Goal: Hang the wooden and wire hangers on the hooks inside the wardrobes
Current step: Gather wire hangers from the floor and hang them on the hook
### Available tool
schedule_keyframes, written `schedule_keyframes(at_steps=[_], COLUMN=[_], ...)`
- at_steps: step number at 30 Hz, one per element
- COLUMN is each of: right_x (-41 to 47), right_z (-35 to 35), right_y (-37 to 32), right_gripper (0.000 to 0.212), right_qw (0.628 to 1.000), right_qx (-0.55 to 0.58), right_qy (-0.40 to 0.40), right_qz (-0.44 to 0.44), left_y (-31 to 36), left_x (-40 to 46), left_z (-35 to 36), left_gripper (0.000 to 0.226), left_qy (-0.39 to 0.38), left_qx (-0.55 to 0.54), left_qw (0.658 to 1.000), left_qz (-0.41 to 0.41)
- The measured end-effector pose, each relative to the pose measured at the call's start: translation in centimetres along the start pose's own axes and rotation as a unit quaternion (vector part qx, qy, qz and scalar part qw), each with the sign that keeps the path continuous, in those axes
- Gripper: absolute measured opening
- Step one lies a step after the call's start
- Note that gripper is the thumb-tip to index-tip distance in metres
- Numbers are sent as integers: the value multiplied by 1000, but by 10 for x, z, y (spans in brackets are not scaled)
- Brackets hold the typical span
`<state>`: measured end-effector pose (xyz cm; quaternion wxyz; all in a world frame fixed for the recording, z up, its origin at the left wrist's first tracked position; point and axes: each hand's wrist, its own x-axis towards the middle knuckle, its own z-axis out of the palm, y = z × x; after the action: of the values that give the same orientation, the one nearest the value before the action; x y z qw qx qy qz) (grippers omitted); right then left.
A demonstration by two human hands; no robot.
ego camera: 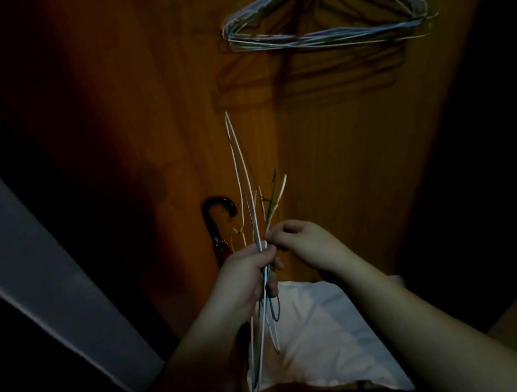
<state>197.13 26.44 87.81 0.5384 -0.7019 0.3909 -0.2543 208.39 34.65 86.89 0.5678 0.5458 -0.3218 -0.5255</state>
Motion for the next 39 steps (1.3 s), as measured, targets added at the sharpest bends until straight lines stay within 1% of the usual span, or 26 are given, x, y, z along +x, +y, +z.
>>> schedule_keyframes(at_steps=[4, 8, 10, 15, 18, 20, 24, 27, 31, 36, 39], right_x=[-1, -2, -2, 0, -1, -3, -9, -14, -19, -22, -24], right_z=[3, 0, -1, -6, -11, -18, -30, -36, -41, -42, -41], right_y=[5, 10, 11, 13, 13, 15, 27, 35, 38, 52, 55], right_gripper=[19, 19, 21, 14, 14, 15, 12, 11, 33, 23, 17], right_qw=[1000, 992, 990, 984, 981, 980, 978, 981, 991, 994, 992], right_qx=[25, 108, 122, 145, 163, 161, 167, 148, 106, 48, 66], right_qy=[-13, -58, -60, -50, -9, 7, -3, -4, -22, 5, 22], right_qz=[1, 35, 46, 91, 109, 114, 121, 122, 82, 96, 102], left_y=[-4, -7, -11, -16, -18, -21, -26, -28, -30, -31, -29], left_x=[-3, -5, -4, 1, 4, 5, 7, 9, 13, 17, 15], left_z=[0, 1, 3, 6, 3, 1, 1, 2, 3, 7, 12], left_gripper=[16, 18, 22, 24, 25, 22, 21, 21, 20, 20, 20], left_qy=[-3, -14, -8, 4, 20, 29, 36, 29, 17, -9, -24], left_qx=[40, 61, 41, -27, -48, -52, -57, -68, -71, -57, -47], left_qw=[999, 998, 999, 1000, 999, 998, 997, 997, 996, 997, 998], left_qz=[11, 20, 23, -1, -17, -26, -28, -36, -42, -46, -43])
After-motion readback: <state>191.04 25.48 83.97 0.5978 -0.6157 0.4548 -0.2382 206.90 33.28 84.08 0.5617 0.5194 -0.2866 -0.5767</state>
